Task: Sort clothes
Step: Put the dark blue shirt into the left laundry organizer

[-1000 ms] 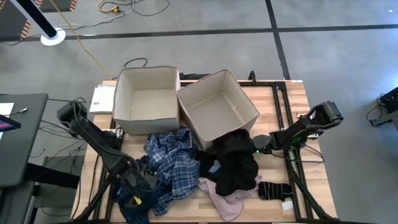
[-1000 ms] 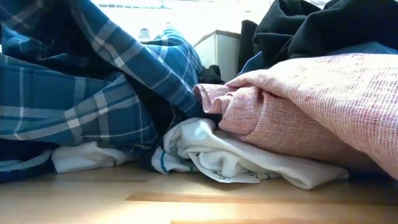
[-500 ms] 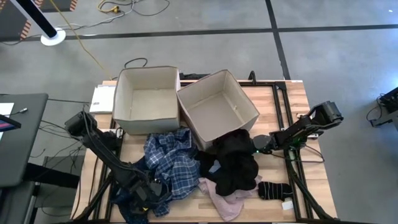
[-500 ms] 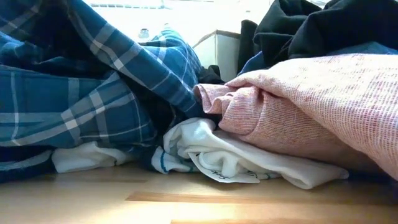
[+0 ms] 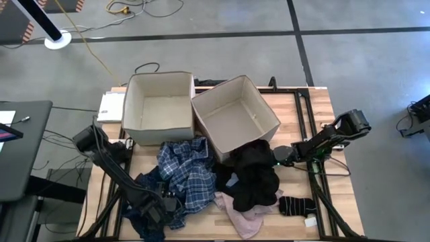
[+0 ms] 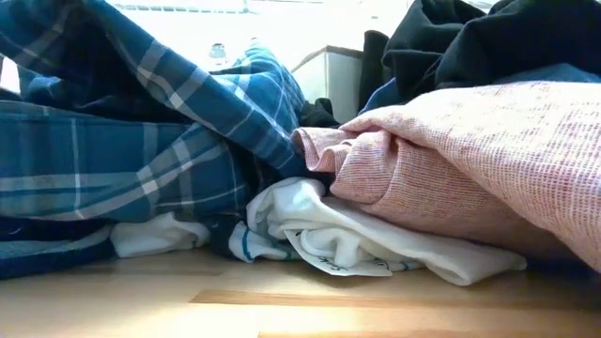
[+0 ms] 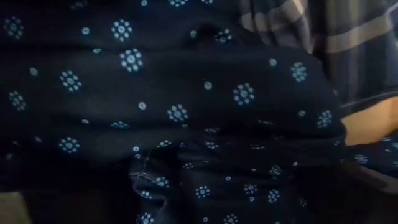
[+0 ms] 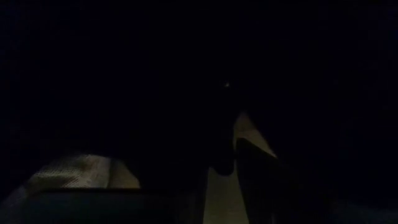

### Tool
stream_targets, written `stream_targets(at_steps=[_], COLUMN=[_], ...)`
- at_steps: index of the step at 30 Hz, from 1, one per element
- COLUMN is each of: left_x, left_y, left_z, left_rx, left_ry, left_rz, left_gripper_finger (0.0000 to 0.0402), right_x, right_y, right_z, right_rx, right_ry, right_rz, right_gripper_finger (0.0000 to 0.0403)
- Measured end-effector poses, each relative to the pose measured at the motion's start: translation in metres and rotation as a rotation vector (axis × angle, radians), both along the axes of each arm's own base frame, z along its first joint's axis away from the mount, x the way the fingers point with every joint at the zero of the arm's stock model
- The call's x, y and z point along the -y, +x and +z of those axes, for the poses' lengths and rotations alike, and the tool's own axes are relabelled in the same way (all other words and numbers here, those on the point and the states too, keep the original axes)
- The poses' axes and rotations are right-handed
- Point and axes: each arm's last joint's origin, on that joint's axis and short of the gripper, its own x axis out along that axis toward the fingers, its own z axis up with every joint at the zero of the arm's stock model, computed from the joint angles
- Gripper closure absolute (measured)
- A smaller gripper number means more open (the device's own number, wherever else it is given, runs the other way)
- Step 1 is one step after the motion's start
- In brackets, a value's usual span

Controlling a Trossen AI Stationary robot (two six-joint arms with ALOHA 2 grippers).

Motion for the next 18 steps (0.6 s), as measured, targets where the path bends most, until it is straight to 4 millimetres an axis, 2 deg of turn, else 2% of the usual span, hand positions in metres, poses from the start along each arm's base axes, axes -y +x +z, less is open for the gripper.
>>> stream_targets(at_steps=[4,11,18], left_x=[0.0,-0.001,0.002], left_y=[0.0,0.001,0.003], left_z=[-0.003,-0.003,0.007], left_rx=[0.005,0.028,-0.021], left_ry=[0.03,0.045,0.056], left_rz=[-0.019,-0.032,-0.09], left_gripper_finger=[0.0135,0.0307,0.0314], right_x=[0.0,0.0,0.0], right_y=[0.0,0.0,0.0], right_z=[0.0,0.0,0.0], right_rx=[0.0,0.0,0.001], right_ry=[0.0,-0.002,-0.022], right_rz=[0.0,0.001,0.012], right_gripper_finger=[0.0301,0.0301,0.0301])
